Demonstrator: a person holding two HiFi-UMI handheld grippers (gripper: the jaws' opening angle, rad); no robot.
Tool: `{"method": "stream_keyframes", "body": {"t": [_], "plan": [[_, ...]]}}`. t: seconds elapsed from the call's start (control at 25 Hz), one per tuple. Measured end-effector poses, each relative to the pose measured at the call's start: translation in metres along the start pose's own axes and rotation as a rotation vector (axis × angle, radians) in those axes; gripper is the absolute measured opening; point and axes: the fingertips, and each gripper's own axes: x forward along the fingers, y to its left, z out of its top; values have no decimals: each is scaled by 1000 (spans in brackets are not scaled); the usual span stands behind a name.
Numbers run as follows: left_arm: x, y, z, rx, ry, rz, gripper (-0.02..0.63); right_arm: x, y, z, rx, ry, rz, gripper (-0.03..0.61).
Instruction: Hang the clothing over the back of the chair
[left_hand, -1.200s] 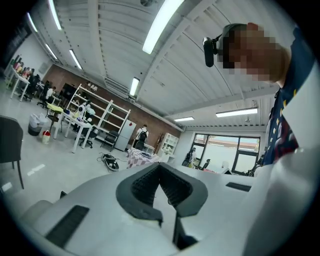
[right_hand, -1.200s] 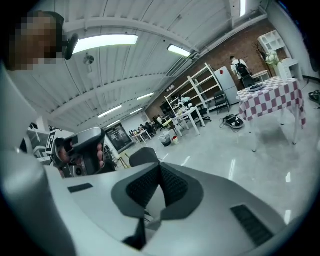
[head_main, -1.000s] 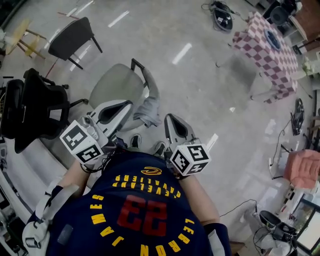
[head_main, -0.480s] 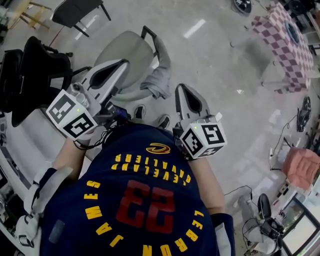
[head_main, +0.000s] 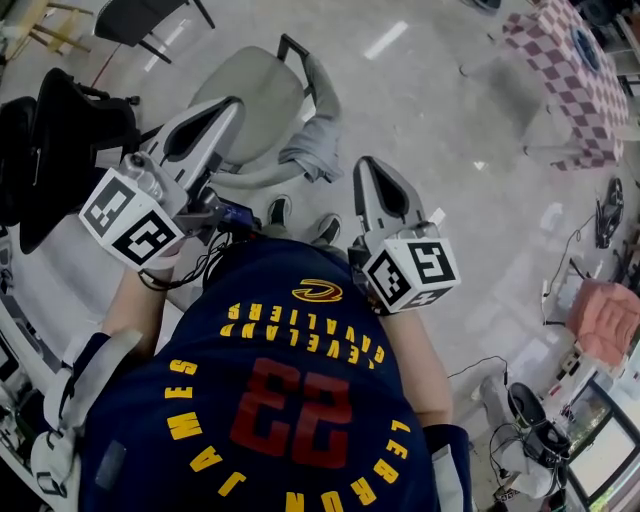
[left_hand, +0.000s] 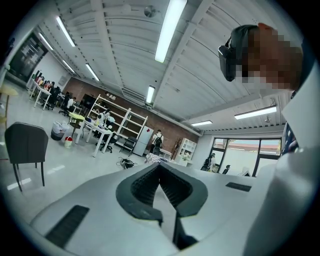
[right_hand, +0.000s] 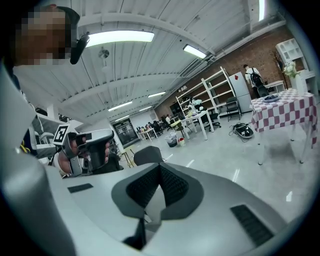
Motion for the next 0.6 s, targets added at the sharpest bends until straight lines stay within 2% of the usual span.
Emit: {"method": "stream_keyframes", "body": {"t": [0.6], "plan": [[0, 0, -6, -12, 17, -13, 3, -6, 2, -4, 5, -7, -20, 9]]}}
